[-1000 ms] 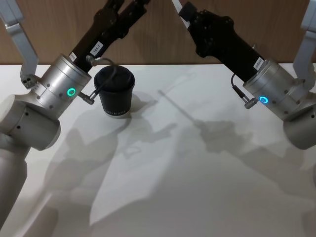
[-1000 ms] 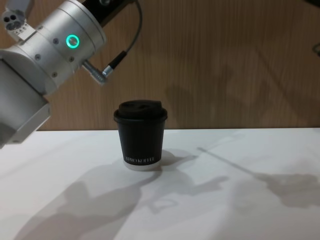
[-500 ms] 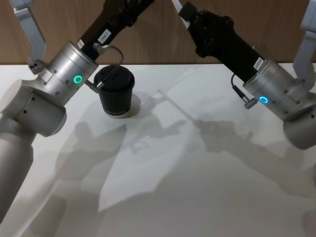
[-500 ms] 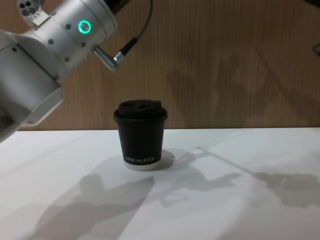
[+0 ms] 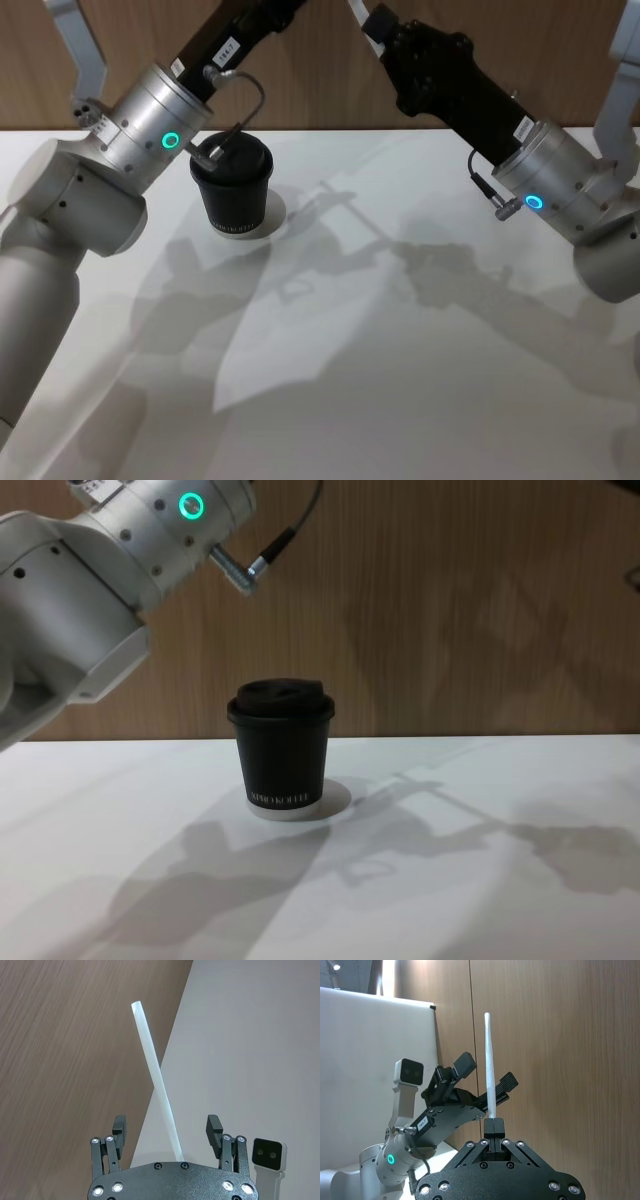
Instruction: Pick up the straw with one hand, pass it to the other hand, and insert it into the cup.
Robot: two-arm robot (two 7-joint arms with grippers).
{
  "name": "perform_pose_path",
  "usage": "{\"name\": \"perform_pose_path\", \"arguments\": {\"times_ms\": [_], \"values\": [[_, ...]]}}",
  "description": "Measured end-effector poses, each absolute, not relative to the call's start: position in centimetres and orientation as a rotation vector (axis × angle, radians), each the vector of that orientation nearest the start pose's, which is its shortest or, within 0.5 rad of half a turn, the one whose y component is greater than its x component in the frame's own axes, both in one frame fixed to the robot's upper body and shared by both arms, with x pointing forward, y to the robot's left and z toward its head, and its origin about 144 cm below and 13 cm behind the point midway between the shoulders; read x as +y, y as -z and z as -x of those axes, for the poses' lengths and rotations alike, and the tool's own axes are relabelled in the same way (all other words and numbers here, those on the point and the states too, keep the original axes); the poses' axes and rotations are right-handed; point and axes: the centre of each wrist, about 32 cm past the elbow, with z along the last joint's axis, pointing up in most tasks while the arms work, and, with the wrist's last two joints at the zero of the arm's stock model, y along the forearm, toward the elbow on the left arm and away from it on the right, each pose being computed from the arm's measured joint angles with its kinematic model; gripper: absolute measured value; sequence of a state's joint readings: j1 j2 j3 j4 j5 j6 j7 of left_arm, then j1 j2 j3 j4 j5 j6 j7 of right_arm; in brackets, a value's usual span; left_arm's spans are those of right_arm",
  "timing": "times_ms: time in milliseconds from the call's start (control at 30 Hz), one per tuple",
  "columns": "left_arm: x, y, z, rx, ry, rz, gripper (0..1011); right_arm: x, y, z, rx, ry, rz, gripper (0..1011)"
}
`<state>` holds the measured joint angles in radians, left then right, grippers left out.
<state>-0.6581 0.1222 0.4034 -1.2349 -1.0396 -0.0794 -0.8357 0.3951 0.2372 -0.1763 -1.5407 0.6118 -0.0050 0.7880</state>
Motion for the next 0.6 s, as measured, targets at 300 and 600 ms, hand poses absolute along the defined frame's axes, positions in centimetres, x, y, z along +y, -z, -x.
{"name": "perform_pose_path", "arguments": {"times_ms": [300, 600], "values": [[15.26, -129.14, -61.31, 0.091, -0.31, 0.765, 942, -24.38, -127.63, -54.99, -0.145, 0.551, -0.428, 0], [14.79, -129.48, -61.6, 0.082, -0.302, 0.763, 694, -24.37, -127.63, -54.99, -0.145, 0.551, -0.428, 0]]}}
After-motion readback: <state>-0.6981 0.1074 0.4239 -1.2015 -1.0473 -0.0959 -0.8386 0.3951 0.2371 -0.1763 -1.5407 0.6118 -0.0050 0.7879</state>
